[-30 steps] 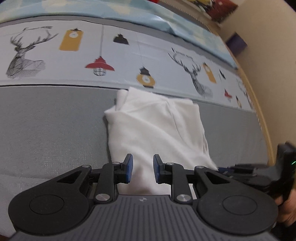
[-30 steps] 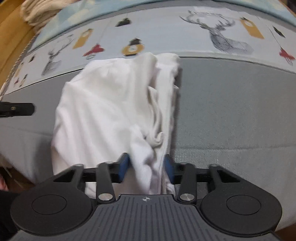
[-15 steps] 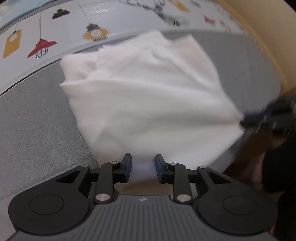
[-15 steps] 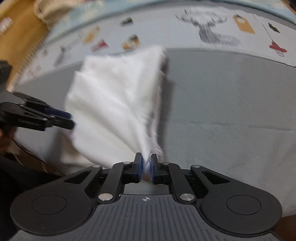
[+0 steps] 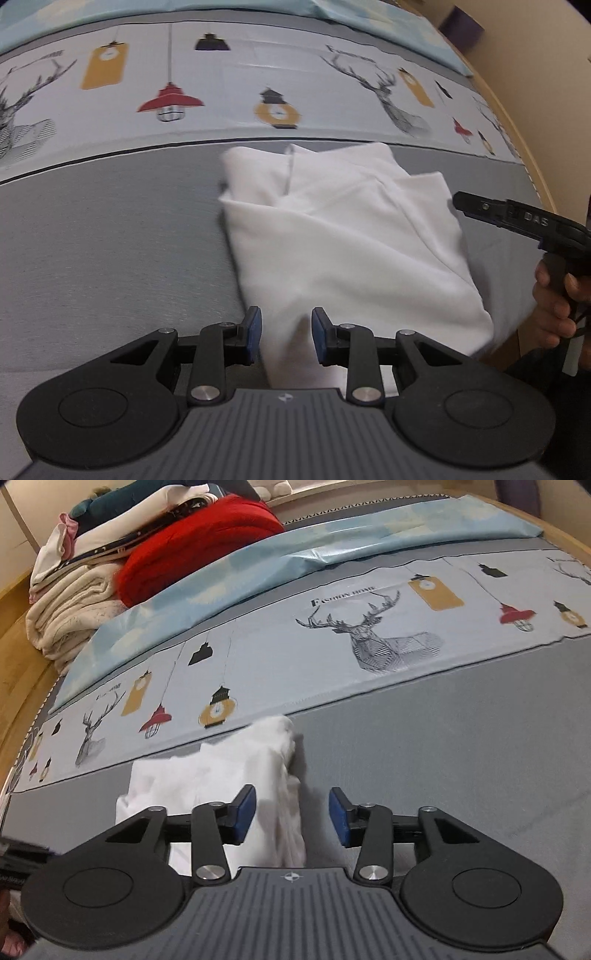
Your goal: Fold small clothes
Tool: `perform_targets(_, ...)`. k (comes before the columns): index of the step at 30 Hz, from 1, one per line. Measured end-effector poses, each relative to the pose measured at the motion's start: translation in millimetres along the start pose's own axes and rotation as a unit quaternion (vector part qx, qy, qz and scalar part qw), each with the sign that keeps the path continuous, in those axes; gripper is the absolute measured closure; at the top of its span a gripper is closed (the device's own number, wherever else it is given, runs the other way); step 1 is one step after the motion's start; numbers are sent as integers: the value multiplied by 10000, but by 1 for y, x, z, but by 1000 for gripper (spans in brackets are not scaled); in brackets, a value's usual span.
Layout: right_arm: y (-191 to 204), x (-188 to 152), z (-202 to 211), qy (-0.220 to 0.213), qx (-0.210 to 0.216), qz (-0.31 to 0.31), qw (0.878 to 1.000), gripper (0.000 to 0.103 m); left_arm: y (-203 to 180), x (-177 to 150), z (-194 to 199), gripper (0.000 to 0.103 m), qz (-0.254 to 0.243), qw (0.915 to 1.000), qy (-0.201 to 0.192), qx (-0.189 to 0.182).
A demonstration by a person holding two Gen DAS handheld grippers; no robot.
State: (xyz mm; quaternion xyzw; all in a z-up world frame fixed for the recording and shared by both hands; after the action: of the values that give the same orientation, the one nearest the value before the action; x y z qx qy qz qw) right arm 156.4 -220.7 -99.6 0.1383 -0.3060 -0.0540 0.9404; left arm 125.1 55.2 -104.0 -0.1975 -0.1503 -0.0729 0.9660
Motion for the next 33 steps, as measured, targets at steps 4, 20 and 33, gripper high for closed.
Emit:
perform_targets(4,10,7,-27,145,-105,57,9998,62,4,4,7,70,62,10000,-47,-51)
perform_targets(20,-20,36,2,-982,-603,-187,9932,67,-8,28,1,70,274,9982,-443,-314)
perform_targets(33,-7,-35,-27,968,-124,1358,9859,50,-15,46,-49,71,484,9972,-448,354)
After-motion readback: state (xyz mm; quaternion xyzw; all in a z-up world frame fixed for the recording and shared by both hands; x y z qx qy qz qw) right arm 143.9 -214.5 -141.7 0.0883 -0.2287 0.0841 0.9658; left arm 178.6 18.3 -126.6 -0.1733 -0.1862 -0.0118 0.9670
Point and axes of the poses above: each gripper's, at about its wrist camera, not at the fingertips, and z roughly against the way its jaws point, y to its left, x to its top, the point moved 6 cm from there along -z, roughly the way its jaws point, and after that the axes turned 4 degrees about -x, right-handed, at the moved point
